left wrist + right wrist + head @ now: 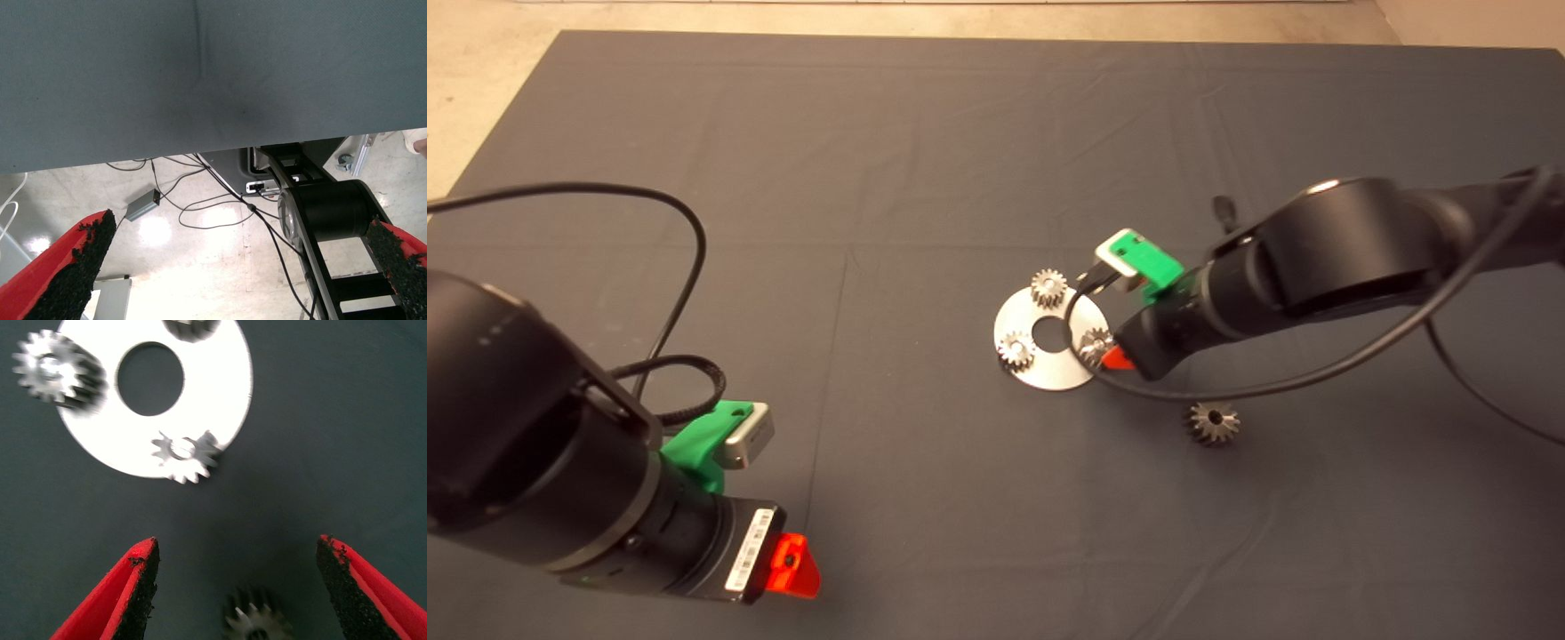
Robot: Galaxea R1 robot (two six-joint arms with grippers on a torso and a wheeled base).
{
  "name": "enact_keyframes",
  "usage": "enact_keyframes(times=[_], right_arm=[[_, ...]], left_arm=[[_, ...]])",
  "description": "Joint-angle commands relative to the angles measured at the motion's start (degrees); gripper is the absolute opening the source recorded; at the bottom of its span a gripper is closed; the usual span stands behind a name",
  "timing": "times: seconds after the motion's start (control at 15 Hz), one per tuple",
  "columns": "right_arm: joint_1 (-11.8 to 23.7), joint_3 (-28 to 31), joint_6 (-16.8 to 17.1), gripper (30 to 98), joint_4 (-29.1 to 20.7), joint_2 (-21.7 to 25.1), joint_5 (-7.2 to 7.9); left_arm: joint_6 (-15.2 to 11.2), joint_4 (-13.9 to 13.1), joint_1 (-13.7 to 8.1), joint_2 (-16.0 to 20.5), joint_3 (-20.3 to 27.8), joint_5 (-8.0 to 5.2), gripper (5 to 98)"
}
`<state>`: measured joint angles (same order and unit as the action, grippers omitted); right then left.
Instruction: Remove an incorrectly installed larger gear and replace it with the correct smaller gear
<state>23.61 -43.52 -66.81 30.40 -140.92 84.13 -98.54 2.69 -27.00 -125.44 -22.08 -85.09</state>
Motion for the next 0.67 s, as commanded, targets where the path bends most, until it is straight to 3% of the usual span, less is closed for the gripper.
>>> enact_keyframes(times=[0.0, 0.07, 0.2, 0.33, 0.47, 0.6], right_arm=[[7.9, 5.8, -6.3, 62.8, -13.7, 7.7, 0.21], [9.0, 6.4, -7.0, 62.8, -18.3, 9.6, 0.34], [10.8, 9.5, -8.0, 67.9, -23.4, 13.2, 0.51], [12.8, 12.4, -9.9, 68.2, -29.1, 15.3, 0.51], [12.9, 16.1, -10.0, 68.2, -30.5, 17.6, 0.51], [12.9, 18.2, -10.3, 72.8, -30.6, 20.9, 0.51]], left_arm=[[0.1, -0.4, -0.4, 0.2, 0.6, -0.34, 97.6], [0.2, -0.4, -0.4, 0.2, 0.6, -0.34, 97.6], [1.3, -0.4, -0.5, 0.0, 0.3, -0.25, 97.6], [1.5, -0.4, -0.6, 0.2, 0.1, -0.33, 97.6], [2.2, -0.4, -0.8, 0.1, 0.2, -0.16, 97.6], [2.2, -0.4, -0.8, 0.1, 0.0, -0.16, 97.6]])
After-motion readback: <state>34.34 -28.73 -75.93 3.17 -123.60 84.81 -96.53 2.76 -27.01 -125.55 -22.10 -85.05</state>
